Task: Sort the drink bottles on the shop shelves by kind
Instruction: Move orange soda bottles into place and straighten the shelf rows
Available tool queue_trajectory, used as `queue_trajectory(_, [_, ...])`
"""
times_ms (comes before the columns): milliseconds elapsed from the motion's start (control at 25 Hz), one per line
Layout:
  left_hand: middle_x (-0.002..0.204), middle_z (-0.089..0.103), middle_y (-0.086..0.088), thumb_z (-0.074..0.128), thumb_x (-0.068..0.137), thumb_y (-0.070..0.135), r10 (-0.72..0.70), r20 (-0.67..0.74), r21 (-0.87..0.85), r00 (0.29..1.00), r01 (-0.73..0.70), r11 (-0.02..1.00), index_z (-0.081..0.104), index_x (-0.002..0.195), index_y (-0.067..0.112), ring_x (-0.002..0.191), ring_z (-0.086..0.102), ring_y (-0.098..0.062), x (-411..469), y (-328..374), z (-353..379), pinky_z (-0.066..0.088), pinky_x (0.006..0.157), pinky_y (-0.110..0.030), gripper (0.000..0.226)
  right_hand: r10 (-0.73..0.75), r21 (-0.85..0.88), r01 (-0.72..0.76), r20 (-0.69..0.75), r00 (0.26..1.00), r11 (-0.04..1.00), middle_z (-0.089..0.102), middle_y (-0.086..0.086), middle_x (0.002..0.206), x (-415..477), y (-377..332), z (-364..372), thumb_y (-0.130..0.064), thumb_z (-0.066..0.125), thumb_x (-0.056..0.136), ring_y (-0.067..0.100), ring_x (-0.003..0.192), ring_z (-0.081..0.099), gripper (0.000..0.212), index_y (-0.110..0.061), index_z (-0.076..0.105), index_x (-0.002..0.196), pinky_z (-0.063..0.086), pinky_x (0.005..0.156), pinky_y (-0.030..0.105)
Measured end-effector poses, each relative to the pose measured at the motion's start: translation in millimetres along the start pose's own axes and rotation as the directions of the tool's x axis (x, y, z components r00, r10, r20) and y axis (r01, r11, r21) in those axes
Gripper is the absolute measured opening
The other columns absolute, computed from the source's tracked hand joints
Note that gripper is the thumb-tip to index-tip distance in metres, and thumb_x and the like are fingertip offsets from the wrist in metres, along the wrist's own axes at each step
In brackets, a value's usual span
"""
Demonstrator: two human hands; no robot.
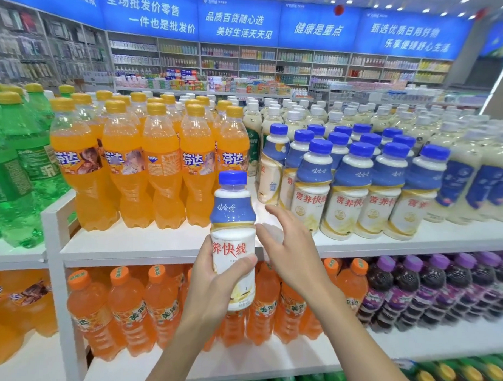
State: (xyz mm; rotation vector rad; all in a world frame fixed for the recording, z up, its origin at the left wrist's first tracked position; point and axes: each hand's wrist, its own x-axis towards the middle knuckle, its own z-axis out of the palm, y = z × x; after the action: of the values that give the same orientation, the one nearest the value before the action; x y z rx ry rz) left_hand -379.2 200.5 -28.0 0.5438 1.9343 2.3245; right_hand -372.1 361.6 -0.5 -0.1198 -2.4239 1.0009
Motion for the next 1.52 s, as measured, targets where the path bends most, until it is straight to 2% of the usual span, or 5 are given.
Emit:
queue_trajectory(120, [0.094, 0.078, 0.004, 0.074, 0.089, 0.005, -0.005, 0.023, 0.021, 1.000, 0.005, 1.000, 0.064, 0.117, 0.026, 0.085, 0.075, -0.012, 3, -6, 5, 0.058, 0.068, -0.024, 0.036, 0.025, -0.034, -0.026, -0.041, 0.999, 0.999, 0.051, -0.017, 0.145, -24, 9, -13, -0.041, 0.055, 0.103, 0.001, 0.136, 0.043, 0.045, -0.029, 0.050, 0.146, 0.035, 0.108, 0.022])
queue_trajectory(440, [0.110, 0.075, 0.006, 0.080, 0.087, 0.023, 0.137, 0.000, 0.092, 0.991, -0.137, 0.986, 0.059, 0.123, 0.033, 0.104, 0.072, -0.016, 23, 8, 45, 0.059, 0.089, -0.038, 0.042, 0.064, -0.053, -0.068, -0.063, 0.996, 0.996, 0.050, -0.023, 0.142, -65, 44, -48, -0.048, 0.054, 0.102, -0.004, 0.133, 0.042, 0.045, -0.032, 0.051, 0.145, 0.036, 0.111, 0.024])
queue_trajectory(720, [0.131, 0.066, 0.006, 0.076, 0.093, 0.017, 0.186, 0.025, 0.184, 0.982, -0.187, 0.965, 0.042, 0.144, 0.018, 0.114, 0.066, 0.000, 75, 1, 92, 0.056, 0.094, -0.021, 0.061, 0.059, -0.036, -0.060, -0.026, 0.998, 0.998, 0.049, -0.027, 0.132, -74, 69, -83, -0.045, 0.056, 0.101, -0.006, 0.127, 0.044, 0.042, -0.032, 0.054, 0.141, 0.032, 0.101, 0.017])
queue_trajectory(1040, [0.144, 0.050, 0.007, 0.080, 0.073, 0.068, 0.134, -0.032, 0.295, 0.990, -0.119, 0.948, 0.035, 0.132, 0.044, 0.138, 0.049, -0.015, 101, -27, 91, 0.044, 0.114, -0.051, 0.078, 0.100, 0.028, -0.100, 0.021, 0.995, 0.995, 0.049, -0.035, 0.124, -77, 87, -94, -0.046, 0.055, 0.101, -0.007, 0.120, 0.046, 0.039, -0.037, 0.053, 0.139, 0.037, 0.100, 0.020])
queue_trajectory(1520, [0.142, 0.051, 0.001, 0.082, 0.088, 0.029, 0.105, 0.064, 0.296, 0.992, -0.119, 0.948, 0.034, 0.131, 0.034, 0.135, 0.053, -0.014, 124, -25, 89, 0.052, 0.109, -0.042, 0.064, 0.147, 0.025, -0.148, 0.031, 0.989, 0.989, 0.048, -0.033, 0.131, -71, 88, -81, -0.047, 0.054, 0.101, -0.021, 0.116, 0.039, 0.039, -0.039, 0.052, 0.140, 0.030, 0.099, 0.011])
